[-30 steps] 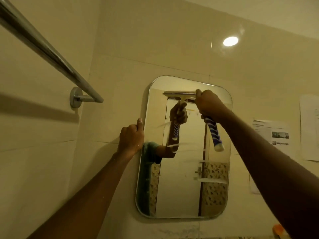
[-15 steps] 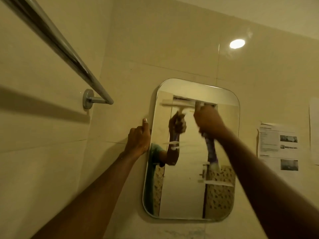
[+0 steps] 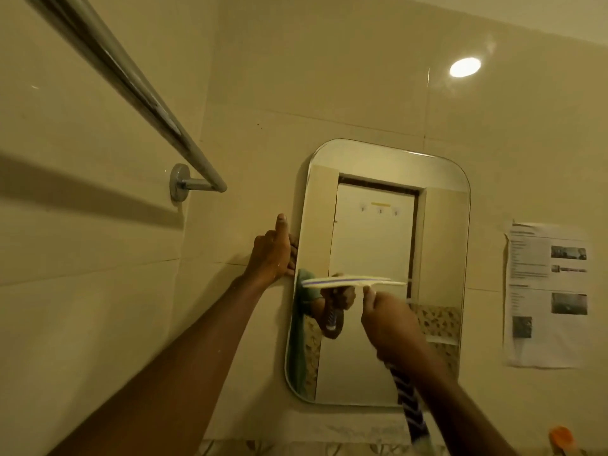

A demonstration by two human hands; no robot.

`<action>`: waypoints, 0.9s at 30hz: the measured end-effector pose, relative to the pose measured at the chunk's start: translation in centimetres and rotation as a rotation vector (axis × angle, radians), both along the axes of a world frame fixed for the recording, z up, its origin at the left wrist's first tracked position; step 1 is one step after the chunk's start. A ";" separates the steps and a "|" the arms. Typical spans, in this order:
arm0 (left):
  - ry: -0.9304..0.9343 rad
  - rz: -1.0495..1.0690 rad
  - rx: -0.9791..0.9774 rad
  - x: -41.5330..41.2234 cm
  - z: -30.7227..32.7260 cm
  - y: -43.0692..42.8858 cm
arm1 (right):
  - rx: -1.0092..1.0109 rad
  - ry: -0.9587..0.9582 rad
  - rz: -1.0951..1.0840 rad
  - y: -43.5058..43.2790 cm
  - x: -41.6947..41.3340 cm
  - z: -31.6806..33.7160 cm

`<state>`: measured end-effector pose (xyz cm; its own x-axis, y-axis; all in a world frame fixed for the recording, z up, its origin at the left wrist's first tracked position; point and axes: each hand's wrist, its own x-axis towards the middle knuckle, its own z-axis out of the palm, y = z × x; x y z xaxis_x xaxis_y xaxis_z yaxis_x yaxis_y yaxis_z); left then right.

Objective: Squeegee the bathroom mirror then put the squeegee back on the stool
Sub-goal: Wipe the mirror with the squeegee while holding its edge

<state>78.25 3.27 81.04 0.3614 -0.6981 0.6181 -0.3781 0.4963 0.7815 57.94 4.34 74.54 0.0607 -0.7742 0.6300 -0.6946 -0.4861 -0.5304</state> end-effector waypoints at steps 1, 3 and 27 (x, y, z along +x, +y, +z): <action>-0.004 0.002 0.003 0.1 0.1 0.0 | -0.011 -0.020 0.021 -0.1 0.0 1.7; -0.003 -0.008 0.029 0.2 0.1 -0.1 | -0.102 -0.084 0.054 -0.1 0.1 5.9; -0.002 -0.004 0.098 0.3 0.6 0.2 | -0.207 0.013 0.151 0.0 2.5 -1.4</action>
